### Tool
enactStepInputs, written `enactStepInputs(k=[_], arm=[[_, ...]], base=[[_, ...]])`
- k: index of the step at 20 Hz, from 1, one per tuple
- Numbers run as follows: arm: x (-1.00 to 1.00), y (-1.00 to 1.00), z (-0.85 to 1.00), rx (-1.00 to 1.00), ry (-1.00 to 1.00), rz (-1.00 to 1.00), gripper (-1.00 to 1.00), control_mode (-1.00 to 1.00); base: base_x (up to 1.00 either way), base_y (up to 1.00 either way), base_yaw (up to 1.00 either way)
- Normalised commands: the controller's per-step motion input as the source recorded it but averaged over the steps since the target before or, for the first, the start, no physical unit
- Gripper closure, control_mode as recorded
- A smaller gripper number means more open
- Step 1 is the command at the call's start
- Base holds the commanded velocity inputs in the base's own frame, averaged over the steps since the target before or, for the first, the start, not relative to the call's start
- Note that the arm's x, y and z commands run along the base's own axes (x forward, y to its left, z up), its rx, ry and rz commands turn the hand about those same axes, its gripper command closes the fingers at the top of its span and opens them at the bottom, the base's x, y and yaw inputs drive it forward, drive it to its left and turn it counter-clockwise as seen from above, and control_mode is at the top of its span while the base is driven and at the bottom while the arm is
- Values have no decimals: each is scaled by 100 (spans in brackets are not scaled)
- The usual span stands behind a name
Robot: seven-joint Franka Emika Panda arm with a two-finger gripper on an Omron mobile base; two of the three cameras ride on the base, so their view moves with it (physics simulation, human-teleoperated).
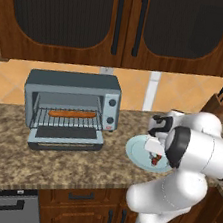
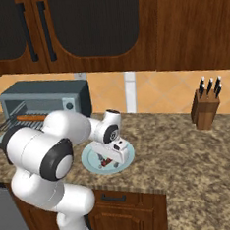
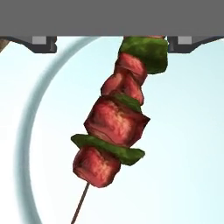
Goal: Pick up the kebab skewer and baguette bread, and place them inside the toaster oven. Close the toaster oven door and start by setting the timer.
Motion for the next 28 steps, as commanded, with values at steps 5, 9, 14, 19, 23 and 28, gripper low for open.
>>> enactStepInputs(k=[5, 9, 14, 19, 23, 28], arm=[[7, 8, -8, 0, 0, 0, -100, -100], [0, 21, 0, 2, 0, -2, -100, -100], [0, 24, -6, 4, 0, -7, -100, -100], [0, 6, -24, 1, 0, -8, -100, -100], [0, 0, -24, 0, 0, -5, -100, -100], [0, -9, -12, 0, 0, -1, 100, -100]], base=[[0, 0, 0], [0, 0, 0], [0, 0, 0], [0, 0, 0], [0, 0, 0], [0, 0, 0]])
